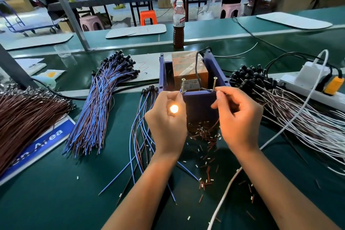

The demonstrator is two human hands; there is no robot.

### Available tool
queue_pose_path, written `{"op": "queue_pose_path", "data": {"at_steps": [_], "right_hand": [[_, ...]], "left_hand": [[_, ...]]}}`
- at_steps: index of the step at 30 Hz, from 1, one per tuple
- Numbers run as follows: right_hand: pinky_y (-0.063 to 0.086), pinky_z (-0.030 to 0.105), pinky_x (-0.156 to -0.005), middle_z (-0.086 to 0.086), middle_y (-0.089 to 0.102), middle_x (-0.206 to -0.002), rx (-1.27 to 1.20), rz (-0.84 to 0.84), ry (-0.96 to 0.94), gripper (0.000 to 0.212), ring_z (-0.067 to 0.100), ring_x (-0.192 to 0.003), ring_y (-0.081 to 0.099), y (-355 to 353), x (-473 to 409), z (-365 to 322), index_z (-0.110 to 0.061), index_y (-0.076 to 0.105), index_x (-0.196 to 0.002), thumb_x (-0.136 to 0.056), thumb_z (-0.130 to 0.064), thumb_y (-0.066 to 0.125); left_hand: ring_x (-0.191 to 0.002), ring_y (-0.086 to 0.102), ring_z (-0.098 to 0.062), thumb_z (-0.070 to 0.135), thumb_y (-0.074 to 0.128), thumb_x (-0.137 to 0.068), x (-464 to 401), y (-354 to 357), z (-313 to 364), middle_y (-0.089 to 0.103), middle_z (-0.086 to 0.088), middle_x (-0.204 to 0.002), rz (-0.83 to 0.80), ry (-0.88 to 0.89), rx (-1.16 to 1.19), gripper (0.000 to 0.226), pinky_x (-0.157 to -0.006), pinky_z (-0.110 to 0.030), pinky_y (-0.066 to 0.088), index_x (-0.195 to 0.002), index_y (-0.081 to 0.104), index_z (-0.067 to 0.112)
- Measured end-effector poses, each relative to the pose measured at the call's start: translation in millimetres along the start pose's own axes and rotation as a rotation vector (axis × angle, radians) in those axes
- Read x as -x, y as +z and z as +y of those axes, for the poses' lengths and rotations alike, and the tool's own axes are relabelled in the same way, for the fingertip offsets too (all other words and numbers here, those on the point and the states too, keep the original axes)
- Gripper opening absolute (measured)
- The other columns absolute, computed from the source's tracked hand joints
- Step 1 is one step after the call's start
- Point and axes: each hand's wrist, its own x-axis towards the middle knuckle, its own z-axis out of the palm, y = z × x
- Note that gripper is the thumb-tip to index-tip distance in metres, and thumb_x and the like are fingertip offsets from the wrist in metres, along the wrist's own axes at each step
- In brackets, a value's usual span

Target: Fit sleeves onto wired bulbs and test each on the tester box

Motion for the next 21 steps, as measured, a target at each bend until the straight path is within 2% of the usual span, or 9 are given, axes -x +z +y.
{"op": "queue_pose_path", "data": {"at_steps": [3, 6, 9, 11, 12, 15, 17, 19, 21], "right_hand": [[0.053, 0.019, -0.063, -0.006, 0.072, -0.076, -0.075, -0.013, 0.006, 0.014, 0.009, -0.068, 0.071, -3.9, 5.2, -1.2, -0.007, 0.076, -0.105, -0.103, -0.011, 0.062], [0.047, 0.018, -0.055, -0.006, 0.071, -0.071, -0.201, -0.086, 0.014, 0.013, 0.012, -0.057, 0.066, -7.0, 12.2, -9.1, -0.011, 0.076, -0.101, -0.103, -0.012, 0.063], [0.040, 0.022, -0.040, 0.006, 0.070, -0.067, -0.559, -0.421, 0.160, 0.021, 0.013, -0.040, 0.054, -5.7, 9.9, -22.6, -0.011, 0.076, -0.092, -0.103, -0.024, 0.062], [0.039, 0.023, -0.038, 0.014, 0.067, -0.066, -0.879, -0.683, 0.405, 0.043, 0.017, -0.039, 0.049, 1.4, 6.5, -35.1, -0.005, 0.074, -0.087, -0.105, -0.039, 0.057], [0.039, 0.023, -0.038, 0.015, 0.066, -0.066, -0.983, -0.745, 0.535, 0.051, 0.017, -0.040, 0.047, 7.9, 6.0, -42.0, -0.004, 0.074, -0.085, -0.103, -0.047, 0.053], [0.038, 0.023, -0.040, 0.010, 0.064, -0.067, -0.944, -0.748, 0.838, 0.063, 0.015, -0.044, 0.043, 33.6, 6.2, -56.7, -0.009, 0.077, -0.083, -0.104, -0.057, 0.040], [0.039, 0.023, -0.043, 0.009, 0.066, -0.070, -0.877, -0.850, 1.003, 0.064, 0.014, -0.048, 0.044, 48.8, 5.2, -63.0, -0.012, 0.076, -0.089, -0.108, -0.057, 0.035], [0.046, 0.024, -0.048, 0.011, 0.071, -0.079, -0.779, -1.004, 1.074, 0.058, 0.015, -0.053, 0.051, 59.7, 4.0, -69.6, -0.013, 0.068, -0.096, -0.108, -0.059, 0.035], [0.054, 0.030, -0.060, 0.015, 0.075, -0.092, -0.679, -1.080, 1.056, 0.055, 0.020, -0.065, 0.062, 70.6, 5.8, -74.7, -0.013, 0.062, -0.106, -0.106, -0.062, 0.037]], "left_hand": [[-0.049, 0.060, -0.015, 0.015, 0.066, -0.100, -4.9, -10.3, 1.1, 0.062, 0.001, -0.056, -0.038, -0.095, 0.072, 0.018, -0.051, -0.026, 0.047, -0.082, 0.066, 0.014], [-0.047, 0.056, -0.012, 0.014, 0.067, -0.100, -19.0, -30.0, 3.4, 0.062, 0.002, -0.053, -0.114, -0.283, 0.061, 0.021, -0.052, -0.023, 0.045, -0.078, 0.066, 0.017], [-0.041, 0.037, -0.008, 0.010, 0.066, -0.097, -46.4, -62.0, 6.0, 0.052, 0.003, -0.050, -0.329, -0.686, 0.322, 0.017, -0.038, -0.017, 0.027, -0.081, 0.071, 0.012], [-0.036, 0.027, -0.002, 0.016, 0.067, -0.088, -65.9, -85.3, 8.5, 0.044, 0.007, -0.048, -0.509, -0.899, 0.545, 0.010, -0.032, -0.013, 0.019, -0.083, 0.074, 0.010], [-0.036, 0.022, 0.000, 0.019, 0.067, -0.082, -73.8, -95.6, 10.2, 0.041, 0.010, -0.048, -0.576, -0.961, 0.613, 0.012, -0.030, -0.012, 0.016, -0.082, 0.076, 0.011], [-0.040, 0.011, -0.004, 0.021, 0.070, -0.074, -86.2, -114.3, 10.1, 0.039, 0.010, -0.048, -0.702, -1.102, 0.721, 0.013, -0.032, -0.013, 0.009, -0.077, 0.077, 0.010], [-0.040, 0.012, -0.003, 0.021, 0.068, -0.079, -86.5, -118.0, 6.3, 0.041, 0.009, -0.053, -0.773, -1.132, 0.692, 0.014, -0.033, -0.013, 0.008, -0.079, 0.075, 0.009], [-0.035, 0.022, 0.000, 0.020, 0.061, -0.086, -85.1, -117.4, 1.2, 0.047, 0.005, -0.060, -0.843, -1.112, 0.613, 0.017, -0.031, -0.010, 0.012, -0.082, 0.072, 0.008], [-0.034, 0.032, 0.001, 0.017, 0.059, -0.087, -86.1, -117.6, -4.1, 0.052, 0.000, -0.068, -0.877, -1.061, 0.544, 0.016, -0.029, -0.009, 0.023, -0.082, 0.071, 0.008]]}}
